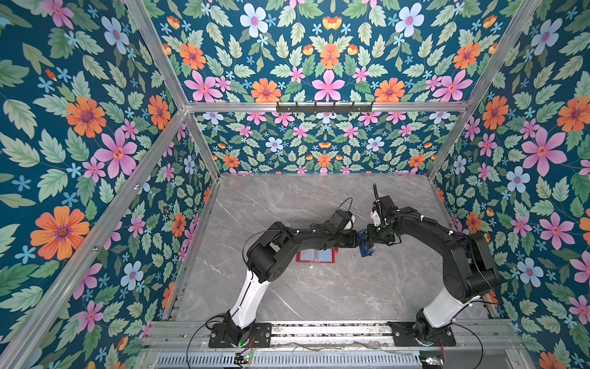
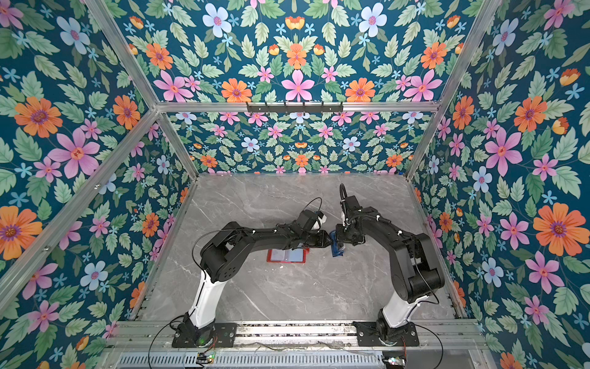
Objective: Insert credit cards into a card holder
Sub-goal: Pick up the credit card from the storage box.
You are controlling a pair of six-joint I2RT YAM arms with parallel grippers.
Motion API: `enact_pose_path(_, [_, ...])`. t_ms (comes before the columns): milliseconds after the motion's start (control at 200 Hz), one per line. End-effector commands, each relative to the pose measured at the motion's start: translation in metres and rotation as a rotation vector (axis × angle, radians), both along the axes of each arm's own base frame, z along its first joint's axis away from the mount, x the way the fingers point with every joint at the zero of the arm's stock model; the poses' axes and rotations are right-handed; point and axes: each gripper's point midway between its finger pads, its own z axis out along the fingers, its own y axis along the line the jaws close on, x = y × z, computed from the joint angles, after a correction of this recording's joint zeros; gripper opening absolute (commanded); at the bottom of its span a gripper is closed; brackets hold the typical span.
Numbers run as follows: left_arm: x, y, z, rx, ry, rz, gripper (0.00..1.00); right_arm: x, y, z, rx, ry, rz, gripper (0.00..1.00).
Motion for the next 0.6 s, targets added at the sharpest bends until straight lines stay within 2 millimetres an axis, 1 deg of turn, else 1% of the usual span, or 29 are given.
enact_pose_path(0, [-0.002,0.013,-0.015,0.075,0.023,0.021,0.27,-0.005,-0.012,0.000,-0.066,0.015,-0.011,0.32])
enact_pose_path(155, [-0.002,0.013,-0.016,0.076,0.024,0.021,0.26,-0.007,-0.013,0.000,-0.084,0.020,-0.010,0.31])
enact_pose_path(165, [-0.003,0.013,-0.016,0.076,0.024,0.020,0.26,-0.006,-0.013,0.008,-0.078,-0.005,-0.012,0.30])
enact_pose_path(175, [-0.002,0.013,-0.016,0.077,0.024,0.021,0.26,-0.006,-0.013,0.011,-0.076,-0.012,-0.012,0.30])
enact_pose_path(245, [-0.003,0.013,-0.016,0.077,0.024,0.021,0.26,-0.006,-0.014,0.014,-0.081,-0.020,-0.009,0.28])
enact_pose_path(415, [-0.003,0.013,-0.015,0.077,0.024,0.022,0.26,-0.007,-0.015,0.018,-0.095,-0.023,-0.008,0.28])
enact_pose_path(595, [-0.002,0.014,-0.016,0.078,0.025,0.023,0.26,-0.008,-0.014,0.017,-0.092,-0.017,-0.003,0.27])
